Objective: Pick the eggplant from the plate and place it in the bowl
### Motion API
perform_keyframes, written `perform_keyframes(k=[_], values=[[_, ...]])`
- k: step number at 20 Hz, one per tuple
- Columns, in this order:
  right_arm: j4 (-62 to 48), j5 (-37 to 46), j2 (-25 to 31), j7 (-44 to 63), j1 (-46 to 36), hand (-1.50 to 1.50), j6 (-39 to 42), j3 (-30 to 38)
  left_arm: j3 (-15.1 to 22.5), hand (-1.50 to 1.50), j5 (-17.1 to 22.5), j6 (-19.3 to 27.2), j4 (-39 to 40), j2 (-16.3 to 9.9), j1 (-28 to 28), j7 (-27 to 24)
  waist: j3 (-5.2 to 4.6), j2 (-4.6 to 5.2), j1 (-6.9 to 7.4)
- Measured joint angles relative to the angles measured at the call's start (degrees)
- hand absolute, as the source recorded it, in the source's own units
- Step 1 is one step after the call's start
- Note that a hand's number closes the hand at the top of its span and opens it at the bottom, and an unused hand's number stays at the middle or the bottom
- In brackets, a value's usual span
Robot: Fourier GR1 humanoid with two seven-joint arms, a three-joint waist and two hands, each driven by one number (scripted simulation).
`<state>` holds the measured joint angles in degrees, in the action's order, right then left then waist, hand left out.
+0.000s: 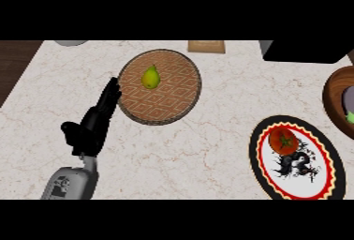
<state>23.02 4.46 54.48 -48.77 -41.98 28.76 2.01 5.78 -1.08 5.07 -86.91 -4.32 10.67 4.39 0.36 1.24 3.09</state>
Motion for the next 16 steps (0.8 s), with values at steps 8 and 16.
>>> perform_keyframes(k=[8, 16], values=[[-0.8, -5.5, 2.3, 6.1, 0.6, -1.5, 6.6, 0.6, 0.1, 0.0, 0.1, 0.0, -0.9, 0.0, -0.3, 0.3, 0.26, 0.14, -0.13], [2.3, -9.6, 3.6, 10.1, 2.5, -1.5, 10.4, -0.1, -0.6, 0.0, 0.6, -0.2, -1.3, -0.3, -0.3, 0.4, 0.43, 0.2, -0.67]])
